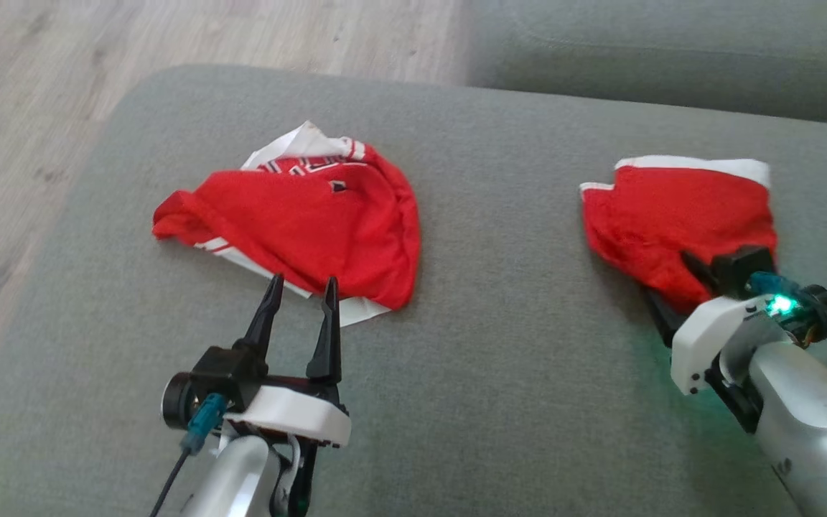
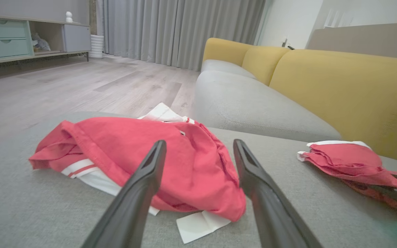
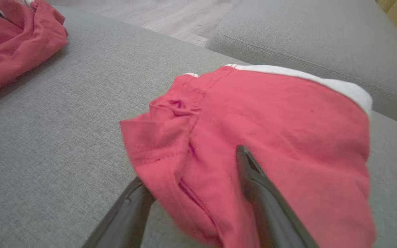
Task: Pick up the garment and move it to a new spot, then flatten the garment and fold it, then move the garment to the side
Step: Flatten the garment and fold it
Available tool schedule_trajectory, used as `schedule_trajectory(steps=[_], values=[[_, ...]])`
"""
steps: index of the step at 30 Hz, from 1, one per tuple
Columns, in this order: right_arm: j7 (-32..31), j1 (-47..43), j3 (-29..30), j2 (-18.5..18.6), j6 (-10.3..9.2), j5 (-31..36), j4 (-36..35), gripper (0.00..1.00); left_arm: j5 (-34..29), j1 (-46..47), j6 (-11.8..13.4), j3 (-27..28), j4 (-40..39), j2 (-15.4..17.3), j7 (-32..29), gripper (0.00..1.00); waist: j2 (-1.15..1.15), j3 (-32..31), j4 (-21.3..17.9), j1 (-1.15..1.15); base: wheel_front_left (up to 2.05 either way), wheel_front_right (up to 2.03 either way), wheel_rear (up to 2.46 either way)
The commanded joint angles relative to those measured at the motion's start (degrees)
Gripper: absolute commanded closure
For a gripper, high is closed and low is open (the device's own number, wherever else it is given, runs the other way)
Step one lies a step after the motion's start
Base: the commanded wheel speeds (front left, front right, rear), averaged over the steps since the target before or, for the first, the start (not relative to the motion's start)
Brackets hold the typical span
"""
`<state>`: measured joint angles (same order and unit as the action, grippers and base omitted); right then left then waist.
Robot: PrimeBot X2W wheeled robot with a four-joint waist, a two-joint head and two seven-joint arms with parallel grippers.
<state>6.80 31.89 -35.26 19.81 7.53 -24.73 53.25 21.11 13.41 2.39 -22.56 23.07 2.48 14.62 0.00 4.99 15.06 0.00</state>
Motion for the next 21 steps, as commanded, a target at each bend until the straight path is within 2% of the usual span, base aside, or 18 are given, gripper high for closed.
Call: schedule_trajectory(steps=[1, 5, 9, 13, 17, 21], values=[[1.59, 0.63, -1.08, 1.17, -0.04, -0.38, -1.07, 0.00, -0.43, 1.16, -0.17, 1.84, -1.50, 0.40, 0.38, 0.00, 0.00, -1.13, -1.18, 0.00, 0.00, 0.00, 0.00], [4.15, 0.41, 0.52, 1.54, -0.04, -2.17, -1.12, 0.00, -0.33, 0.96, -0.14, 2.05, -1.45, 0.40, 0.38, 0.00, 0.00, -3.01, -2.97, 0.00, 0.00, 0.00, 0.00], [6.67, -0.85, 5.61, 1.31, -0.04, -4.60, -2.36, 0.00, -0.14, 0.75, -0.06, 2.36, -1.93, 0.40, 0.38, 0.00, 0.00, -5.02, -4.84, 0.00, 0.00, 0.00, 0.00], [7.88, -3.45, 12.19, 0.81, -0.04, -4.06, -4.70, 0.00, -0.03, 0.35, 0.08, 2.75, -2.67, 0.40, 0.38, 0.00, 0.00, -6.56, -6.81, 0.00, 0.00, 0.00, 0.00], [8.16, -7.78, 21.47, -1.82, -0.04, -0.63, -10.92, 0.00, 0.10, -0.49, 0.48, 3.32, -3.88, 0.40, 0.38, 0.00, 0.00, -7.22, -8.89, 0.00, 0.00, 0.00, 0.00], [8.18, -15.16, 29.88, -7.39, -0.04, 5.44, -19.94, 0.00, 0.03, -1.95, 0.82, 3.87, -5.01, 0.40, 0.38, 0.00, 0.00, -7.44, -10.59, 0.00, 0.00, 0.00, 0.00]])
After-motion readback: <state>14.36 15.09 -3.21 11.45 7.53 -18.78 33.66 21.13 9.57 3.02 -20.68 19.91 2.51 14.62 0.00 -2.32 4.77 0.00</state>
